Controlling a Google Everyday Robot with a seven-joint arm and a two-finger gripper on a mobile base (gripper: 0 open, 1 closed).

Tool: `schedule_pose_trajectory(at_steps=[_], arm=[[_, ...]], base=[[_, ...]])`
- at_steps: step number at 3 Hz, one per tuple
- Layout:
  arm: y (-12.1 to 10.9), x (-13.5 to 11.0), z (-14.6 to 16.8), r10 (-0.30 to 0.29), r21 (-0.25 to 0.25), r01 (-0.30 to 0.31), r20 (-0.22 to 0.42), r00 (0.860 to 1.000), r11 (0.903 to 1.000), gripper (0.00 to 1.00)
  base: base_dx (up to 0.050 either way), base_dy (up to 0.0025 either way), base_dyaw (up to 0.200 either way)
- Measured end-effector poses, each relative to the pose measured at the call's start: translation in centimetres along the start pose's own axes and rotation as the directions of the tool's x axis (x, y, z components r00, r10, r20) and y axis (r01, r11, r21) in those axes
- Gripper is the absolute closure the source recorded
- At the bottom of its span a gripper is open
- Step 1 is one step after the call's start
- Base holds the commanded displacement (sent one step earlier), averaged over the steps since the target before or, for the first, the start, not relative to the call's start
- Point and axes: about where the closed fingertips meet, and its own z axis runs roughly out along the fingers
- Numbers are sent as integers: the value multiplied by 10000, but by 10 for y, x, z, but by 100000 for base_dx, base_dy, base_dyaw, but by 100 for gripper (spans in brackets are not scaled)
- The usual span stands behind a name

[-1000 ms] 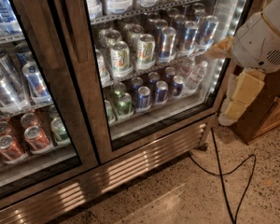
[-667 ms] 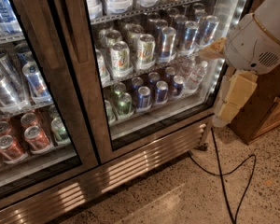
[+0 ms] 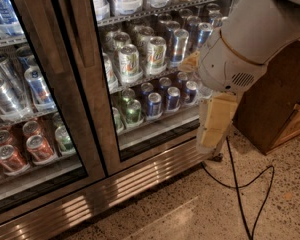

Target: Open right fridge door

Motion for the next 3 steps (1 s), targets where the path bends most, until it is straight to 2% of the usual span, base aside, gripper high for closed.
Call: schedule_pose_trajectory(at_steps=[1, 2, 3], arm=[[0, 0, 0, 0, 0, 0, 0, 10000, 10000, 0], [0, 2, 2, -141, -217, 161, 910, 9958, 9996, 0], [-2, 10, 11, -285, -713, 514, 2913, 9562, 9961, 0]], base=[[0, 0, 0], [0, 0, 0], [0, 0, 0]])
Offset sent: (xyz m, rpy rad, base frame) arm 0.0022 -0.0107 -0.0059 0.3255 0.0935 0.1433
